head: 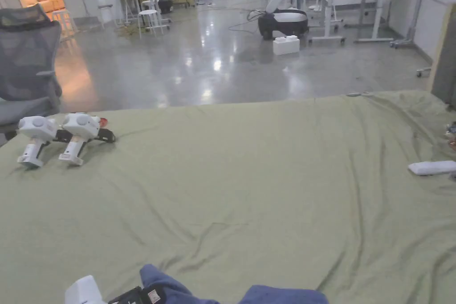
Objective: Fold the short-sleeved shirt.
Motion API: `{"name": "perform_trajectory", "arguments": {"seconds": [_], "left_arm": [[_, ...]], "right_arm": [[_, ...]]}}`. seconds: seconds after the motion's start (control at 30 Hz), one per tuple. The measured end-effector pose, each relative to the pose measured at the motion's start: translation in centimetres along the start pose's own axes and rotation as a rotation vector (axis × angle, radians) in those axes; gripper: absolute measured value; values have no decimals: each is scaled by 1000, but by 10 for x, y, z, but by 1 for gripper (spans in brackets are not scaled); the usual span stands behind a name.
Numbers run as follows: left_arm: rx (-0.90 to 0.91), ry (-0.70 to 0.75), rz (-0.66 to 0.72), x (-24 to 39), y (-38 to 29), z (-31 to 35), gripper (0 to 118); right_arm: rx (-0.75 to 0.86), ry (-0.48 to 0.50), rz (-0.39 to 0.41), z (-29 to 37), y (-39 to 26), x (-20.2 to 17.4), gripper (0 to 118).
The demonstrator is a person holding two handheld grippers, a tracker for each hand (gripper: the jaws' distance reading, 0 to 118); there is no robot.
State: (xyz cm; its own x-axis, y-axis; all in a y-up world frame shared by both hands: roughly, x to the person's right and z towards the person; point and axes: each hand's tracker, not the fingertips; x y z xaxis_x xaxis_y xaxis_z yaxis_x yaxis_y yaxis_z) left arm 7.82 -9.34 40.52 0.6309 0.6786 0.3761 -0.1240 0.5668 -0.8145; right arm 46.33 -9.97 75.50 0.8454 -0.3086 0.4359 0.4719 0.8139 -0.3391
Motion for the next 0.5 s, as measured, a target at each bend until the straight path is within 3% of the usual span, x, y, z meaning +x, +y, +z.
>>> {"name": "perform_trajectory", "arguments": {"seconds": [0.13, 0.33, 0.4, 0.43, 0.5], "left_arm": [[-93, -71, -157, 66, -44, -73, 5], [-305, -61, -263, 116, -101, -168, 5], [-329, -18, -356, 123, -114, -184, 7], [-337, 1, -379, 124, -119, -191, 20], [-359, -42, -334, 121, -115, -194, 58]], "right_arm": [[23, -2, 24, 12, 4, -10, 0], [42, -75, 23, 38, -7, 7, 0], [32, -107, 5, 41, -12, 16, 0], [26, -125, -3, 42, -15, 19, 0], [14, -141, -17, 42, -19, 26, 0]]}}
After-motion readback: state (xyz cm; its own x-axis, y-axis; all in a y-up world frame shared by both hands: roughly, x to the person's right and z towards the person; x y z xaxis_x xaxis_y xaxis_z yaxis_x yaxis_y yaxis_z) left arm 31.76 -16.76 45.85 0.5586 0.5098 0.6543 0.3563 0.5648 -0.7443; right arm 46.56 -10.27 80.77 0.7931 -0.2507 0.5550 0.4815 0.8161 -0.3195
